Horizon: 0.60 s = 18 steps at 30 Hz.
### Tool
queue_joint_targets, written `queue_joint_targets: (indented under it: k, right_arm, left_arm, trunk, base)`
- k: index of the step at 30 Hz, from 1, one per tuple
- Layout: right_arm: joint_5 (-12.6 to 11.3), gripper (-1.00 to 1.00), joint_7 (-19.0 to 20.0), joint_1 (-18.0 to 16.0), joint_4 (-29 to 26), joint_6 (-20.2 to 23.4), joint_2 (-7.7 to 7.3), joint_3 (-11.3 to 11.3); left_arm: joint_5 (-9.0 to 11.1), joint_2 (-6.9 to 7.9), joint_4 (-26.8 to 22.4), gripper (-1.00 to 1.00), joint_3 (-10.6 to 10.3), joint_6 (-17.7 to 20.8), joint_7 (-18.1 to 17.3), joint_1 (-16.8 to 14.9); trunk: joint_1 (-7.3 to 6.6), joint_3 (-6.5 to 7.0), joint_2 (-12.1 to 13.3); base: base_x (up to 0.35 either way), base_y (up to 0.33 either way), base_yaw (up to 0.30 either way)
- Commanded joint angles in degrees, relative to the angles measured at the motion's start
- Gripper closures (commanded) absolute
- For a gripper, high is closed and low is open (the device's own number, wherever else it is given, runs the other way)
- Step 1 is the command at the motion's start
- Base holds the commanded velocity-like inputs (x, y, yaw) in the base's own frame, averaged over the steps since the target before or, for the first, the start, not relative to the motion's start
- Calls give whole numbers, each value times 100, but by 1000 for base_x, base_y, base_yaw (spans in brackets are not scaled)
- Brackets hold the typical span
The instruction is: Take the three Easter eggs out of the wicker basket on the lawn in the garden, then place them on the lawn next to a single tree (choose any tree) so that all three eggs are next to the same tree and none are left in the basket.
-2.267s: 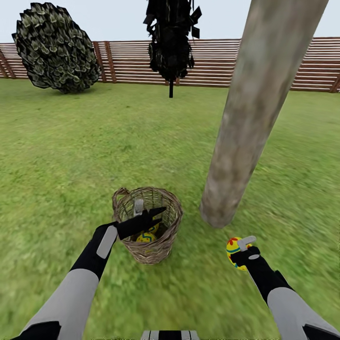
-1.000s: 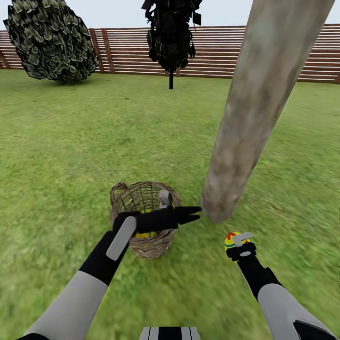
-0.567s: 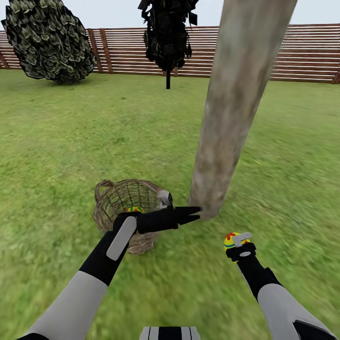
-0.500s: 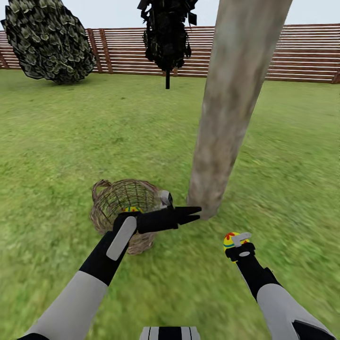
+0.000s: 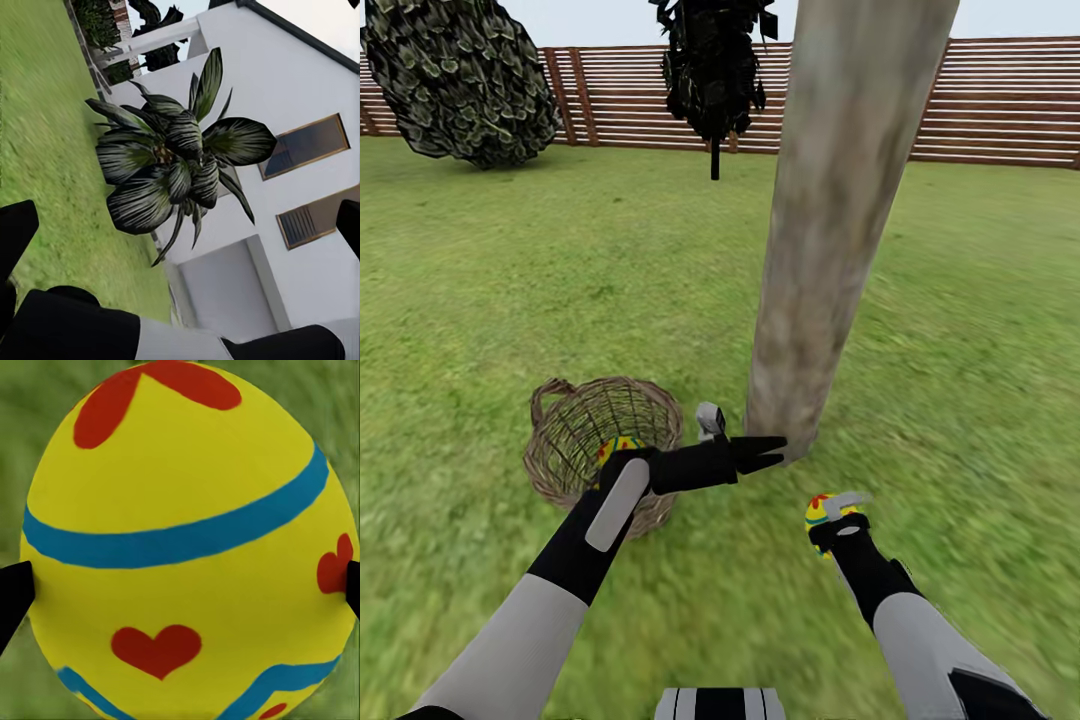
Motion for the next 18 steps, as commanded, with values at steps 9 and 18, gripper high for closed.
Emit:
queue_joint_targets:
  k: [9,18]
  right_arm:
    - [-52,100,-19,-15,26,-204,172,-42]
    - [-485,100,-52,-24,-24,-180,163,-48]
  left_arm:
    - [9,-29,-12,-100,-137,20,-23,-3]
    - [12,-35,-16,-100,-181,22,-23,-3]
  trunk:
    - [14,-221,-10]
    - [37,-504,-22]
  base:
    - [0,0,0]
    - [0,0,0]
